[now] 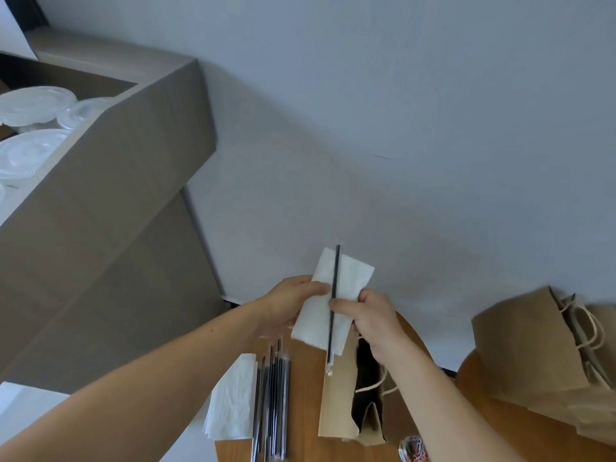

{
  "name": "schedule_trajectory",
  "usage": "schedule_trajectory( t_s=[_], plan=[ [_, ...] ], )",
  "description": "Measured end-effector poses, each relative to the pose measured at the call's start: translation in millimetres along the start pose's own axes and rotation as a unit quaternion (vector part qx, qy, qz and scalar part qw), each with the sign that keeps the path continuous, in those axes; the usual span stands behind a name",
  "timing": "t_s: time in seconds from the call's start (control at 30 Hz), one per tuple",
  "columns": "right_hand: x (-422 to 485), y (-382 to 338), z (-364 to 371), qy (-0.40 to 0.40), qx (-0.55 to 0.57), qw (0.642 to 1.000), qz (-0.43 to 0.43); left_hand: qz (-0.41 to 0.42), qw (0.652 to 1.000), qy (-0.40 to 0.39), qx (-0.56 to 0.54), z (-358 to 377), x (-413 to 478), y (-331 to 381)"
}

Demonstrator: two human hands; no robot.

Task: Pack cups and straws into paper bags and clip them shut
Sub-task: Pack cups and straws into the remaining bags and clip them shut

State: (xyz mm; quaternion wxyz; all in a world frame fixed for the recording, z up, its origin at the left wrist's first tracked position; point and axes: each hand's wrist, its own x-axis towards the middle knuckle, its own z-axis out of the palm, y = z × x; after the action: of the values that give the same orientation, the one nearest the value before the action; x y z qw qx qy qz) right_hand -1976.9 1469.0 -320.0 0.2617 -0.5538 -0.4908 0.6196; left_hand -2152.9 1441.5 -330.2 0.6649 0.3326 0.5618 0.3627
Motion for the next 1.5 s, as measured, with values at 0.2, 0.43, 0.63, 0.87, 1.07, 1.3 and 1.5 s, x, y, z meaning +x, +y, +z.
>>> schedule_trajectory(
  t_s=[0.2,0.43,0.63,0.87,1.07,1.3,1.5],
  plan=[
    [18,-54,-53,0.127,0.019,0.987,-0.097,-0.028,0.97,0.054,0.234,2,9,-19],
    [37,-7,-64,0.222,-0.063,0.97,-0.075,-0.078,0.856,-0.105,0.5,61,11,-70],
    [32,25,-54,0.241,-0.168,0.953,-0.07,-0.078,0.857,-0.002,0.509,93,7,-77],
    [10,39,-29,0.165,-0.315,0.932,-0.071,-0.135,0.923,0.025,0.36,81,8,-91],
    [-18,72,-28,0.037,-0.443,0.895,-0.027,-0.153,0.951,0.019,0.27,67,7,-97],
    [-25,97,-40,0.005,-0.528,0.845,0.086,-0.148,0.957,0.02,0.249,61,-7,-101],
    [16,106,-8,-0.012,-0.485,0.866,0.123,-0.12,0.948,0.026,0.295,64,-9,-104]
  ],
)
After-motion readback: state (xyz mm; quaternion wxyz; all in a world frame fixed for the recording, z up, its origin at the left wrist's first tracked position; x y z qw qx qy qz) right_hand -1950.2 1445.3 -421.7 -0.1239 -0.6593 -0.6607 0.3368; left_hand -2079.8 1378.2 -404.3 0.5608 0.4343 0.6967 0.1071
